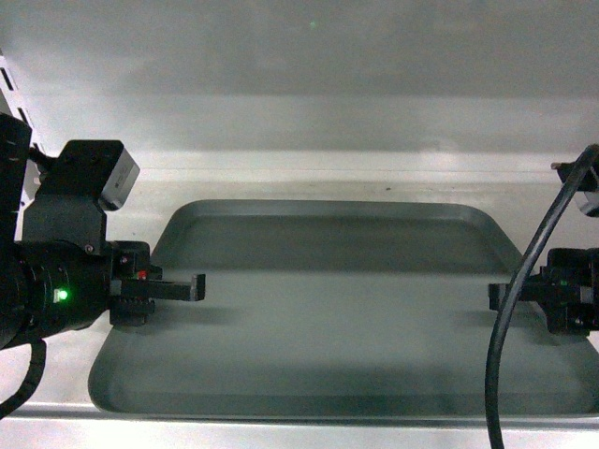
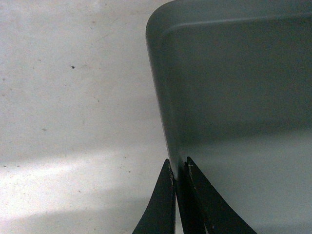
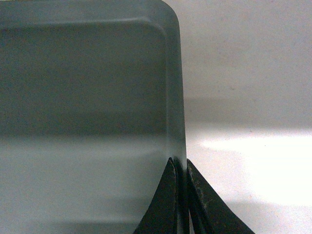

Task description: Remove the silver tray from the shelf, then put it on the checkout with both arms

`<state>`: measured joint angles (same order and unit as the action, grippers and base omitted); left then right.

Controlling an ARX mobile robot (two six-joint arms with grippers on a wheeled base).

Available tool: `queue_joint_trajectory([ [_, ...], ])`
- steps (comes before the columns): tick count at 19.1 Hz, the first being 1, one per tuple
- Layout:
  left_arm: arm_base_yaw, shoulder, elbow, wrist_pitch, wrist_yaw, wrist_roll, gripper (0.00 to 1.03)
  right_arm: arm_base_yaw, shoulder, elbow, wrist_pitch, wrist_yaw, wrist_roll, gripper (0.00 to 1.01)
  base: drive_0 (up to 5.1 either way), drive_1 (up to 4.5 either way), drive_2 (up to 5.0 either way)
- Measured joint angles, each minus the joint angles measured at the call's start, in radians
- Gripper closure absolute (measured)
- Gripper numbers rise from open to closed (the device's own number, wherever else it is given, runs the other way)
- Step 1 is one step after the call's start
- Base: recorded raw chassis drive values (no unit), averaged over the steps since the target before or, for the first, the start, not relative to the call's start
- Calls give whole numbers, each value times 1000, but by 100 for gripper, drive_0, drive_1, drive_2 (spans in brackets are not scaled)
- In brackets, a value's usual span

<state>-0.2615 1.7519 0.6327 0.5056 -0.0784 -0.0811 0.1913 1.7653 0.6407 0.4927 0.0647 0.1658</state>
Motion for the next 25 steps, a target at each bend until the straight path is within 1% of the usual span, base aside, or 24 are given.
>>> queue_joint_trajectory([
  [1, -2, -12, 0, -10, -5, 3, 100, 6, -18, -1, -8, 2, 1, 98, 0, 0, 0],
  [11, -25, -163, 8, -147, -29, 10, 100, 6, -186, -15, -125, 21, 2, 98, 0, 0, 0],
  [17, -25, -199, 10, -165, -26, 25, 100, 13, -263, -22, -178, 34, 3, 98, 0, 0, 0],
  [25, -25, -214, 10, -161, -27, 36, 100, 13, -270, -28, -171, 34, 9, 98, 0, 0, 0],
])
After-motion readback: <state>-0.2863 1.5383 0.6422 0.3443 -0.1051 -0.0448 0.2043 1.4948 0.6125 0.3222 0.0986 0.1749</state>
